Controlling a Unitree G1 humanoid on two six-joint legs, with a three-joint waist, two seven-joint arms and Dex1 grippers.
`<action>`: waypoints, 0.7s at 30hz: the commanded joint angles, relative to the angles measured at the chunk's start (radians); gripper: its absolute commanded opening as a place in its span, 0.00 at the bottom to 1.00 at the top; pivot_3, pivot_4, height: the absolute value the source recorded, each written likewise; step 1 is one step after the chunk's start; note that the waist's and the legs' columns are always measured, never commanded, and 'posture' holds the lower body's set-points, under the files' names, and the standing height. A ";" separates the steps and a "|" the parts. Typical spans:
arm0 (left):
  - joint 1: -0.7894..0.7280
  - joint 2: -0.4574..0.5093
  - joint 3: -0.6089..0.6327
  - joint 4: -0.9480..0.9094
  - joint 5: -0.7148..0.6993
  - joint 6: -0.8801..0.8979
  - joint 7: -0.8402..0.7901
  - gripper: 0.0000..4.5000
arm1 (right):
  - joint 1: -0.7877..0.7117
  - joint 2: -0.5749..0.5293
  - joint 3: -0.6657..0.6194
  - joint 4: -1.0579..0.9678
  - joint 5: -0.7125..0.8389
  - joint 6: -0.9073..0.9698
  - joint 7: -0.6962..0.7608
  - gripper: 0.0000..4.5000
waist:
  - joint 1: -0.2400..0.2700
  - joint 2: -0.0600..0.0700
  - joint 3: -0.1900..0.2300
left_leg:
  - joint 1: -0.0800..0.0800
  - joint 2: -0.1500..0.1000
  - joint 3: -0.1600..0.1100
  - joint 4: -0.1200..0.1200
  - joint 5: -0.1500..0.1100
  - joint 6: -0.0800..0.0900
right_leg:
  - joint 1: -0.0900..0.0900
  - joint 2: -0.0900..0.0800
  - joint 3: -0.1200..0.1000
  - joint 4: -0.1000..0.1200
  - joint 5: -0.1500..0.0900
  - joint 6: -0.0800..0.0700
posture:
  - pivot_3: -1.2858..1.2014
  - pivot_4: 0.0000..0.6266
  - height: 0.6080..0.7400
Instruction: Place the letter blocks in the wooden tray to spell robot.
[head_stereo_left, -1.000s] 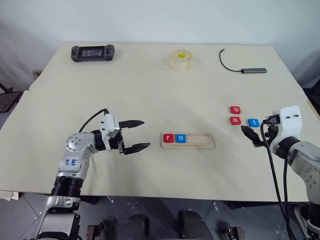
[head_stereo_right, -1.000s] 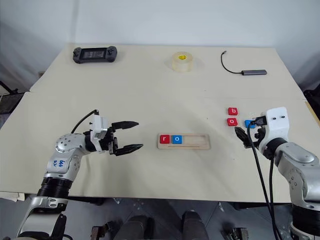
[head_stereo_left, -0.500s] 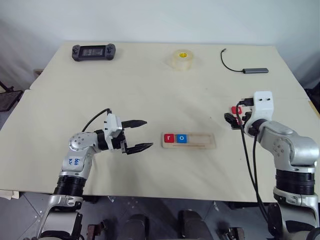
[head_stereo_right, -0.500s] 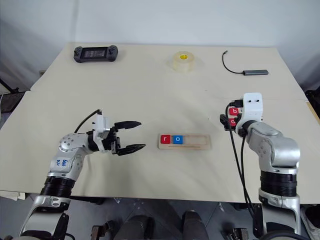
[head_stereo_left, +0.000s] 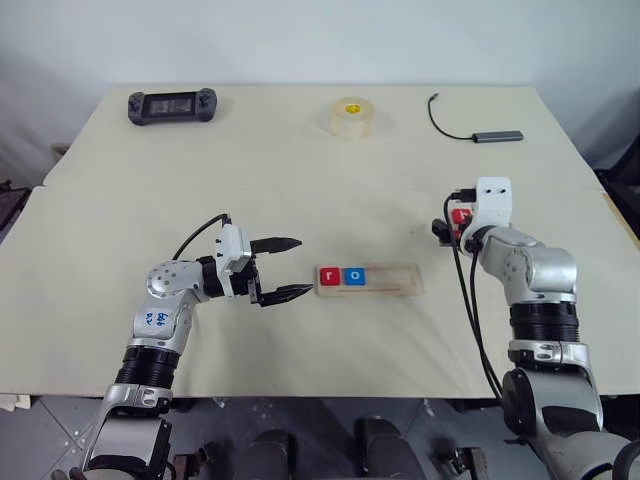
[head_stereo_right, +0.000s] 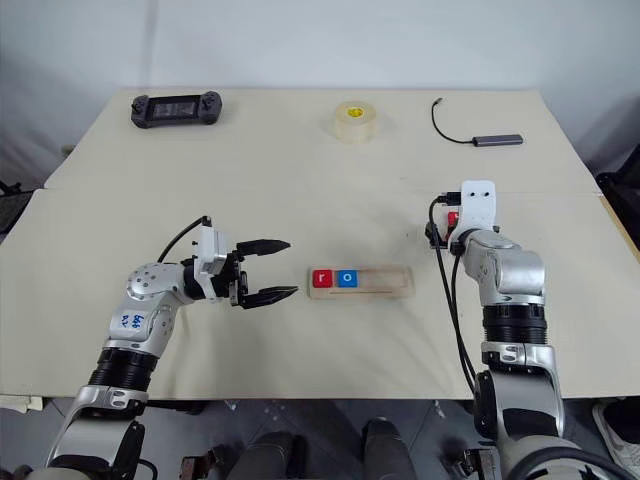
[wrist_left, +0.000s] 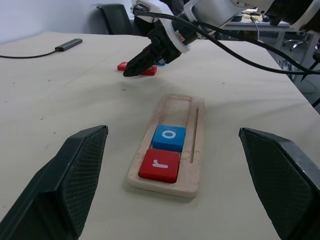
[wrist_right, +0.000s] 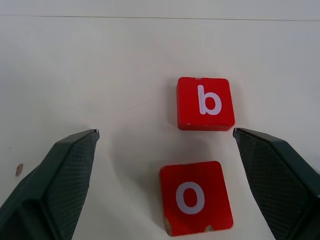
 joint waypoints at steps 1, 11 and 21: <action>0.002 -0.002 0.009 -0.024 -0.010 -0.013 0.005 0.99 | -0.048 -0.019 -0.044 0.038 0.017 -0.048 0.035 1.00 | 0.000 0.000 0.000 | 0.000 0.000 0.000 0.000 0.000 0.000 | 0.000 0.000 0.000 0.000 0.000 0.000 | 0.52 0.24 1.00; 0.001 -0.004 0.011 -0.029 -0.013 -0.016 0.015 1.00 | -0.072 0.000 -0.012 0.060 -0.022 -0.088 0.048 0.91 | -0.001 0.000 0.000 | 0.000 0.000 0.000 0.000 0.000 0.000 | 0.000 -0.001 0.000 0.000 0.000 0.000 | 0.52 0.24 1.00; 0.006 0.002 0.018 -0.043 -0.017 -0.013 0.024 1.00 | -0.060 -0.001 0.028 0.051 -0.088 -0.122 0.033 0.42 | 0.000 0.000 0.000 | 0.000 0.000 0.000 0.000 0.000 0.000 | 0.000 -0.001 0.000 0.000 0.000 0.000 | 0.52 0.24 1.00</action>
